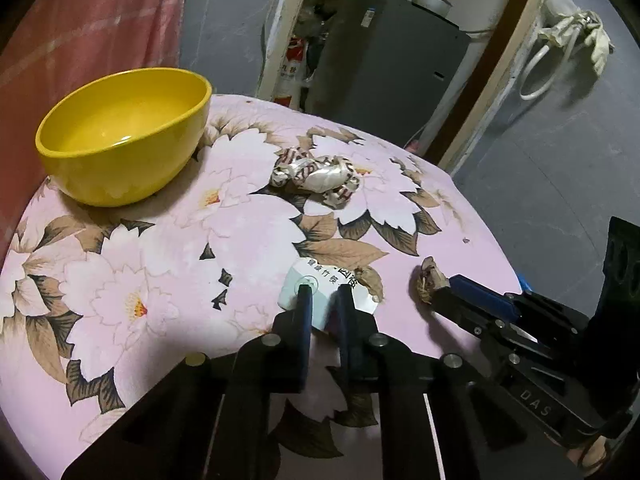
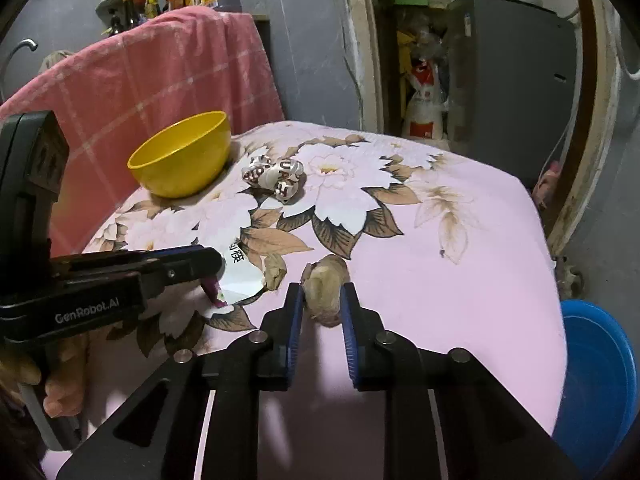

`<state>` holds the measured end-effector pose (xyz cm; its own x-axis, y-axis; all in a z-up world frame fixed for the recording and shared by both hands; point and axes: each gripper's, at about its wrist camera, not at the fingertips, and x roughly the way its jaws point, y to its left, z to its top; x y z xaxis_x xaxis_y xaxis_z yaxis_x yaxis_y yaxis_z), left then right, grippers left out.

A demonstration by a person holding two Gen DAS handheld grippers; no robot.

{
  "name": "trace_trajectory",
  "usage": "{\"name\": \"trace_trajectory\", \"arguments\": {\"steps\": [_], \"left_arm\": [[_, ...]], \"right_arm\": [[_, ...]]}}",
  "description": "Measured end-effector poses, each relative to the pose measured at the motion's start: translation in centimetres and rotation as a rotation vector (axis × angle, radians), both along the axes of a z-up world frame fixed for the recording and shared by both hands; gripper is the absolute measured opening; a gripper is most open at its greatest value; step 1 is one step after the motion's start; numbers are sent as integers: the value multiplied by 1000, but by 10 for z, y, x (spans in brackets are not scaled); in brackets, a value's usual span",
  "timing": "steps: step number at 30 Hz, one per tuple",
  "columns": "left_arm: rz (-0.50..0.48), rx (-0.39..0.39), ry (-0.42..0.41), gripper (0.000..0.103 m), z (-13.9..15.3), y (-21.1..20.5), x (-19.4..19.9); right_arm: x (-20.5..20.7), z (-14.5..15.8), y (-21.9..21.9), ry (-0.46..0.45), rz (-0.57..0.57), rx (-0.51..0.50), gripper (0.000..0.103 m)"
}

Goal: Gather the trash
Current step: 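Grasp the white-green box with the left gripper while the right grasps the bread bun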

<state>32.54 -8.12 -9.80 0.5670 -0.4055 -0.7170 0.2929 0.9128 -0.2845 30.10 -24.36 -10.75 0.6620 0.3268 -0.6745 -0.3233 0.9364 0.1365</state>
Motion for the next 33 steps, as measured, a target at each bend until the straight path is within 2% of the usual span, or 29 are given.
{"name": "trace_trajectory", "arguments": {"steps": [10,12,13,14,15,17,22,33], "left_arm": [[0,45,-9,10,-2,-9,0],[-14,59,-7,21,-2,-12,1],[-18,63,-1,32,-3,-12,2],[-18,63,10,36,-4,-13,4],[-17,59,18,36,-6,-14,5],[-14,61,28,36,-8,-13,9],[-14,33,52,36,-10,-9,16],[-55,23,48,26,-9,-7,19]], "right_arm": [[-5,-1,-3,-5,-9,8,10],[-4,-1,-3,0,-13,9,10],[-3,-2,-3,5,-10,11,10],[-1,-2,-2,15,-5,14,12],[0,-2,-2,21,-5,14,13],[5,-4,-2,37,-9,11,23],[15,-6,-3,66,-3,18,28],[29,-10,3,117,26,18,27]]}}
